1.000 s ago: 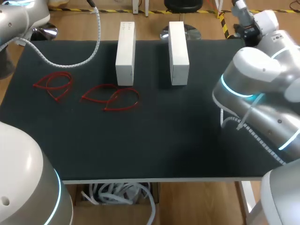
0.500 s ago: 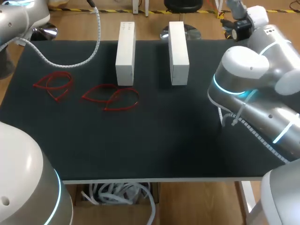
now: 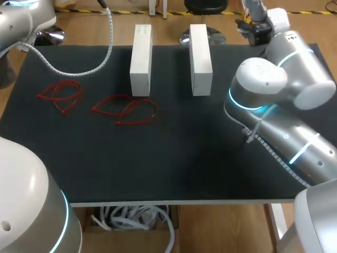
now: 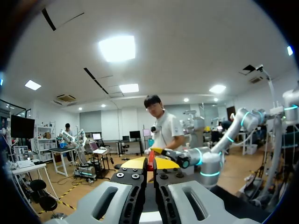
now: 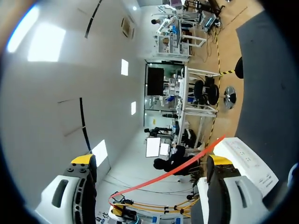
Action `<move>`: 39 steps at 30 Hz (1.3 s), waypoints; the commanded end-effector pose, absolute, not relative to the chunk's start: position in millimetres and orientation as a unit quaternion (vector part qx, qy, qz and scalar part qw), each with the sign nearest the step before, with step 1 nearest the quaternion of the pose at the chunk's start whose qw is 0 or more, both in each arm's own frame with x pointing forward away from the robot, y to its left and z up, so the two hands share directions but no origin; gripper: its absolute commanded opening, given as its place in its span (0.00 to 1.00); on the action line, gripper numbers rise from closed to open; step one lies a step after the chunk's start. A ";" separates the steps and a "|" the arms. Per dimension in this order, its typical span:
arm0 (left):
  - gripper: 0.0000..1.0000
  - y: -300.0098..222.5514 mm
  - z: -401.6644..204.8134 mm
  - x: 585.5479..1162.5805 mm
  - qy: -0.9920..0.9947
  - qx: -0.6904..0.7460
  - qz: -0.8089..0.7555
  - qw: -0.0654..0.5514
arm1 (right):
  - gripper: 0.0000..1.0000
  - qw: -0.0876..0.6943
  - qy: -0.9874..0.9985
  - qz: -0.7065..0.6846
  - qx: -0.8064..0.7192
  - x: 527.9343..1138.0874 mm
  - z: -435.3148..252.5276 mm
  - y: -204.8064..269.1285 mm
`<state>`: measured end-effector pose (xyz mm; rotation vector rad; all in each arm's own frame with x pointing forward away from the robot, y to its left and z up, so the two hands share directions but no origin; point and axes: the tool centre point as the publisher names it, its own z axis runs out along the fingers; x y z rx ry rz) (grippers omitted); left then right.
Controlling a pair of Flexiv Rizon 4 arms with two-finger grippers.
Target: Grab the tape and strap the tape.
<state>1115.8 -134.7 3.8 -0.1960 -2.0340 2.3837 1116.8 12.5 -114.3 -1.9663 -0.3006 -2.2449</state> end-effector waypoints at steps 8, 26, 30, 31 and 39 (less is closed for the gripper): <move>0.00 -135.2 3.8 1114.0 -0.648 -0.061 0.759 -0.001 | 1.00 0.066 -0.087 -0.759 -0.642 1113.6 -116.0 16.7; 0.00 -135.2 3.8 1114.0 -0.648 -0.061 0.759 -0.001 | 0.78 0.048 -0.067 -0.763 -0.641 1112.9 -116.5 9.6; 0.00 -135.2 3.8 1114.0 -0.648 -0.061 0.759 -0.001 | 0.38 0.046 -0.069 -0.761 -0.644 1113.1 -117.0 9.2; 0.00 -135.2 3.8 1114.0 -0.648 -0.061 0.759 -0.001 | 0.38 0.046 -0.069 -0.761 -0.644 1113.4 -117.2 8.9; 0.00 -135.2 3.8 1114.0 -0.648 -0.061 0.759 -0.001 | 0.36 0.050 -0.071 -0.761 -0.643 1112.8 -112.4 8.6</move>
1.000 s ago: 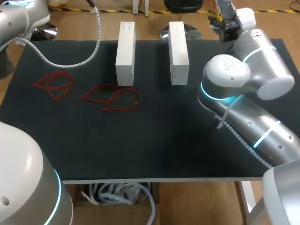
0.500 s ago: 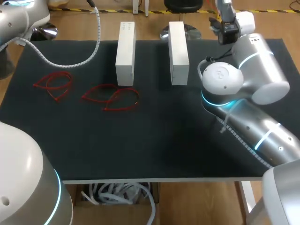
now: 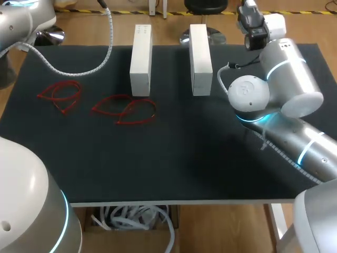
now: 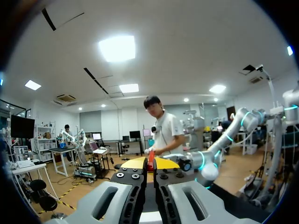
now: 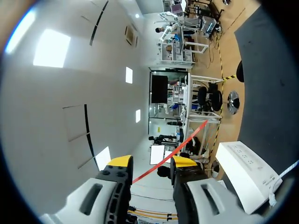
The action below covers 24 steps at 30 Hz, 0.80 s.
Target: Grab the tape and strap the tape.
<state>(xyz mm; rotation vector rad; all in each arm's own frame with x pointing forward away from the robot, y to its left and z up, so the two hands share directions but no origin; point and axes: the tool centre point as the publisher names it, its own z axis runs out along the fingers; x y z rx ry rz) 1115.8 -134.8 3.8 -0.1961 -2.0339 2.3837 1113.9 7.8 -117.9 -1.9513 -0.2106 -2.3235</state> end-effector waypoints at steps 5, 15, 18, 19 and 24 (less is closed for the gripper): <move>0.00 -135.2 3.8 1114.0 -0.648 -0.061 0.759 -0.001 | 0.39 0.052 -0.073 -0.760 -0.643 1110.7 -113.2 6.3; 0.00 -135.2 3.8 1114.0 -0.648 -0.061 0.759 -0.001 | 0.44 0.052 -0.078 -0.753 -0.651 1100.6 -121.2 -2.0; 0.00 -135.2 3.8 1114.0 -0.648 -0.061 0.759 -0.001 | 0.40 0.052 -0.075 -0.753 -0.652 1099.3 -122.7 -2.8; 0.00 -135.2 3.8 1114.0 -0.648 -0.061 0.759 -0.001 | 0.38 0.052 -0.075 -0.753 -0.652 1099.1 -122.7 -3.0; 0.00 -135.2 3.8 1114.0 -0.648 -0.061 0.759 -0.001 | 0.38 0.050 -0.069 -0.757 -0.648 1098.7 -120.2 -4.8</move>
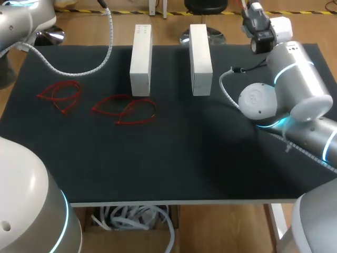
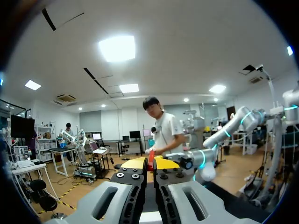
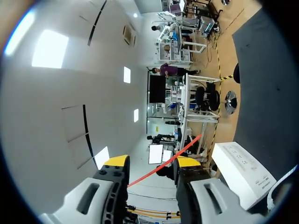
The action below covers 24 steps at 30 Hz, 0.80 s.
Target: Grab the tape and strap the tape.
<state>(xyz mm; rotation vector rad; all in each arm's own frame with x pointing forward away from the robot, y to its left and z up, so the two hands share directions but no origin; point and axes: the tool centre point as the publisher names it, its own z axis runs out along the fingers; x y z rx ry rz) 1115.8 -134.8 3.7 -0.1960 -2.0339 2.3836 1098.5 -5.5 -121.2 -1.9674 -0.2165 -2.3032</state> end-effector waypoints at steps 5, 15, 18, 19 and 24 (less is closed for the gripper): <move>0.00 -135.2 3.8 1114.0 -0.648 -0.061 0.759 -0.001 | 0.29 0.048 -0.065 -0.759 -0.647 1099.1 -119.9 -5.8; 0.00 -135.2 3.8 1114.0 -0.648 -0.061 0.759 -0.001 | 0.00 0.037 -0.065 -0.753 -0.653 1098.2 -122.7 -7.0; 0.00 -135.2 3.8 1114.0 -0.648 -0.061 0.759 -0.001 | 0.00 0.032 -0.068 -0.752 -0.655 1098.1 -122.7 -7.2; 0.00 -135.2 3.8 1114.0 -0.648 -0.061 0.759 -0.001 | 0.00 0.031 -0.070 -0.752 -0.655 1098.1 -122.4 -7.3; 0.00 -135.2 3.8 1114.0 -0.648 -0.061 0.759 -0.001 | 0.00 0.028 -0.074 -0.757 -0.648 1099.1 -116.7 -8.0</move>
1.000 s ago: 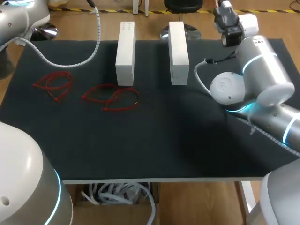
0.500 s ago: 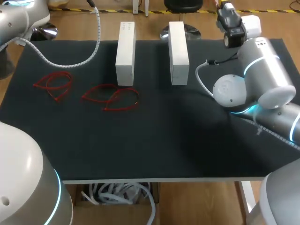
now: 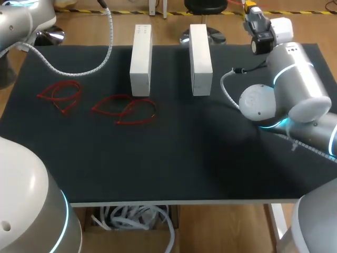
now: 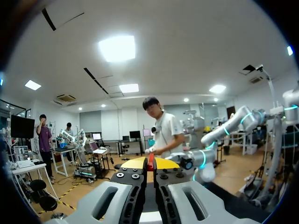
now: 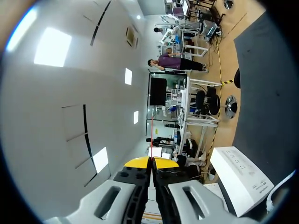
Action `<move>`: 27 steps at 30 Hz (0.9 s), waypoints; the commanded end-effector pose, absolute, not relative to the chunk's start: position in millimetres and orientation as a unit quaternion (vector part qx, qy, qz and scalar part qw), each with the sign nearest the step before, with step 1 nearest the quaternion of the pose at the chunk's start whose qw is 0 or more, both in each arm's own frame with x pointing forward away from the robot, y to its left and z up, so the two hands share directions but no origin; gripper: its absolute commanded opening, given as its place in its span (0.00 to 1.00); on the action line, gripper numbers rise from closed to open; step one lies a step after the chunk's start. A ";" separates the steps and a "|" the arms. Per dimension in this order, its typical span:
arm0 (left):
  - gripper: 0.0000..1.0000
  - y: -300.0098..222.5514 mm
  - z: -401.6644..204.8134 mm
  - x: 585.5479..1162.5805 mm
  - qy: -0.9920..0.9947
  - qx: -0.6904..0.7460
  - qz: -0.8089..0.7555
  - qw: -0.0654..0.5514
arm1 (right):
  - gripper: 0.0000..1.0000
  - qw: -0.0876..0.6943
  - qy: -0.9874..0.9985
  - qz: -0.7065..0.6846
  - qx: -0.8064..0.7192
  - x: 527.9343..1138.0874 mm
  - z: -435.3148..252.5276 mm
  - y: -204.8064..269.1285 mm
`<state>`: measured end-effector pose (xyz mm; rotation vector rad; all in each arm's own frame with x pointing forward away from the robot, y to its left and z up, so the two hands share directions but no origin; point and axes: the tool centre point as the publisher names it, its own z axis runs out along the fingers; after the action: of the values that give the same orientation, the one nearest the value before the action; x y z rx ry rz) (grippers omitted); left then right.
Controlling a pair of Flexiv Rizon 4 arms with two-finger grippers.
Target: Grab the tape and strap the tape.
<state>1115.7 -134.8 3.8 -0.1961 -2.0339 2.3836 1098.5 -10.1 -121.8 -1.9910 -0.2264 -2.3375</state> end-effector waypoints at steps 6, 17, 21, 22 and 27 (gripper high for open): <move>0.00 -134.8 5.2 1114.1 -0.648 -0.063 0.759 -0.003 | 0.00 0.029 -0.078 -0.759 -0.646 1099.9 -115.5 -7.0; 0.00 -132.5 8.0 1112.6 -0.677 -0.077 0.731 -0.016 | 0.00 0.028 -0.092 -0.759 -0.644 1100.5 -115.5 -5.8; 0.00 -131.9 6.8 1112.2 -0.691 -0.077 0.719 -0.024 | 0.00 0.027 -0.097 -0.759 -0.643 1100.4 -115.3 -5.0; 0.00 -131.4 5.7 1112.7 -0.696 -0.072 0.714 -0.026 | 0.00 0.027 -0.097 -0.759 -0.643 1100.3 -115.2 -5.0; 0.00 -128.6 -3.6 1114.8 -0.748 -0.065 0.659 -0.041 | 0.00 0.023 -0.108 -0.754 -0.647 1098.7 -115.4 -4.6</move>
<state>1124.3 -128.5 -13.7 -0.2337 -2.3178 2.2015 1099.6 -2.5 -117.7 -1.9968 -0.3229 -2.3448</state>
